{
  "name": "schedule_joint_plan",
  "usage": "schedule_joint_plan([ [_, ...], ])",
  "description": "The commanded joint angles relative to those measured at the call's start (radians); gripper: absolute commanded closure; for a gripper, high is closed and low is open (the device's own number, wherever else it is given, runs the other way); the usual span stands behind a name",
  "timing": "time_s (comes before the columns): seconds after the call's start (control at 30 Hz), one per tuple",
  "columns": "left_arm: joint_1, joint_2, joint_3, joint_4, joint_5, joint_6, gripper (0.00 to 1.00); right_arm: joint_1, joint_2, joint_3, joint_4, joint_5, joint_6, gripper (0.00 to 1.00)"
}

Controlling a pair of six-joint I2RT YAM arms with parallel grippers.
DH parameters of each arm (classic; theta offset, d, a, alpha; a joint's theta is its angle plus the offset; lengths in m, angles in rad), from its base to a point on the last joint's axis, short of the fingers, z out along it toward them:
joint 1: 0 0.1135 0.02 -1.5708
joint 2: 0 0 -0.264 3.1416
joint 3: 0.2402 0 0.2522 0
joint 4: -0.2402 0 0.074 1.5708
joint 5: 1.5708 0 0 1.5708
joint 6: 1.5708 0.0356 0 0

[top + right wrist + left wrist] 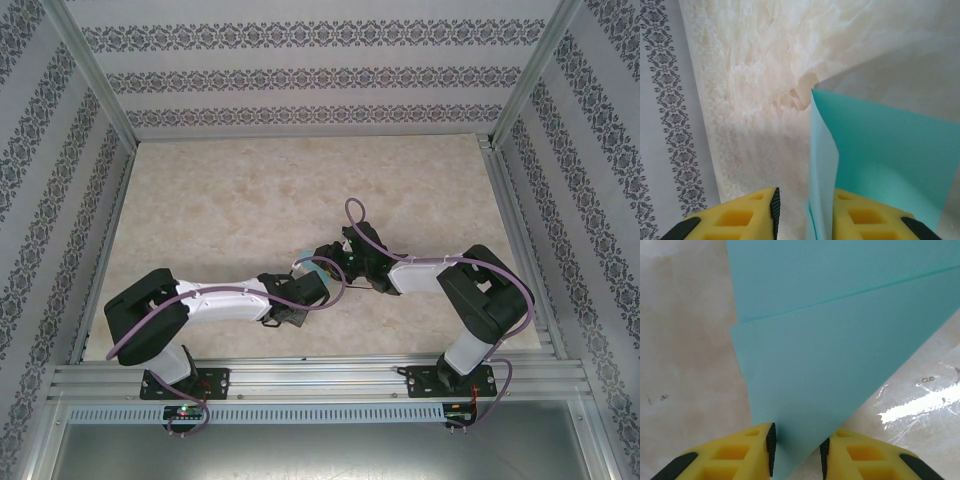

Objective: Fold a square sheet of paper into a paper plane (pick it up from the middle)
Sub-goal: Fourth fold the wing at the center of the table.

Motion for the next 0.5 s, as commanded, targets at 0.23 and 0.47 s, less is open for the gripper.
schedule_joint_plan([
  [0.23, -0.019, 0.004, 0.025, 0.002, -0.042, -0.004, 0.77, 0.009, 0.006, 0.018, -0.012, -0.006, 0.001, 0.70],
  [0.47, -0.019, -0.024, 0.021, 0.008, -0.047, 0.004, 0.80, 0.010, 0.001, 0.015, -0.018, -0.008, -0.004, 0.70],
])
